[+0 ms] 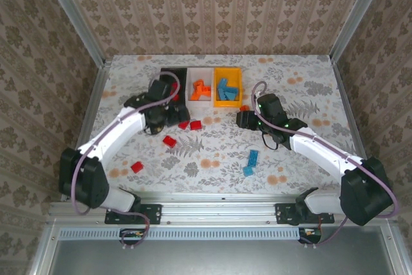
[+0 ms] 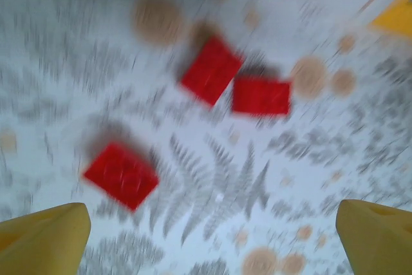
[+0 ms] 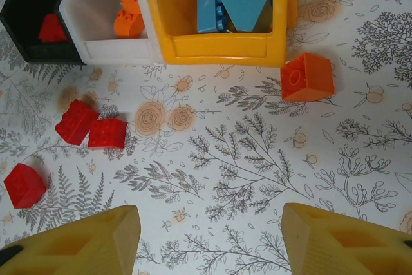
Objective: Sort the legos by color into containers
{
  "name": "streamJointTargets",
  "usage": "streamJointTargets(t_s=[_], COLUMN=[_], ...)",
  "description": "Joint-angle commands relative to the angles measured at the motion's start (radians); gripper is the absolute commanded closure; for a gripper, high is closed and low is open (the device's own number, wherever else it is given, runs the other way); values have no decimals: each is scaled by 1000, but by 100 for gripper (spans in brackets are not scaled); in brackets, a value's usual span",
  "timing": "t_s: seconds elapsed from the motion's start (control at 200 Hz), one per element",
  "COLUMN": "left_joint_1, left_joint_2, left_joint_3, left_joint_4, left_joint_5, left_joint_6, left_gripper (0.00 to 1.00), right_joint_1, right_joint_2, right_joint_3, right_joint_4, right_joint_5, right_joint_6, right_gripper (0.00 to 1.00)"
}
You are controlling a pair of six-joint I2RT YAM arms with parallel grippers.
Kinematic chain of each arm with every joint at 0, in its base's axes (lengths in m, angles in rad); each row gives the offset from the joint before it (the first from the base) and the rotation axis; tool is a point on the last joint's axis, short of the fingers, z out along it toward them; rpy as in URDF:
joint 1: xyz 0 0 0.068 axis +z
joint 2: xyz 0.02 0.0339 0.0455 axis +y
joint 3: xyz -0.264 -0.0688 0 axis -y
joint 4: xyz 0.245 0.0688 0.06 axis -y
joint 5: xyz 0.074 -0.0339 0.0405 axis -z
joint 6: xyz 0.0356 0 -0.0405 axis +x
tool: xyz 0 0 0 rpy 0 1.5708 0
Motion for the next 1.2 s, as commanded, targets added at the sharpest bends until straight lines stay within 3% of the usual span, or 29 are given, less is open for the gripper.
streamJointTargets(t_s=[0.0, 0.1, 0.275, 0.495, 0.93, 1.05, 1.195], left_joint_1=[-13, -18, -15, -3, 24, 77, 115], left_joint_2=[-68, -77, -29, 16, 170, 205, 265], left_joint_3=[-97, -185, -222, -229, -155, -140, -106], left_joint_4=[65, 103, 157, 173, 114, 129, 138], left_joint_5=[9, 45, 50, -8, -14, -29, 5], left_joint_6=[-234, -366, -431, -529, -519, -498, -428], left_gripper=[0, 0, 2, 24, 32, 33, 51], right_joint_1=[-5, -5, -4, -4, -5, -4, -5], right_joint_2=[-20, -35, -48, -54, -58, -52, -54], right_joint_3=[4, -2, -5, -8, -20, -22, -25], right_joint_4=[-13, -17, -26, -19, -2, 4, 3], right_joint_5=[-15, -4, -1, -9, -5, -5, -3], right_joint_6=[11, 10, 5, 3, 5, 7, 5], right_gripper=[39, 39, 42, 52, 52, 52, 52])
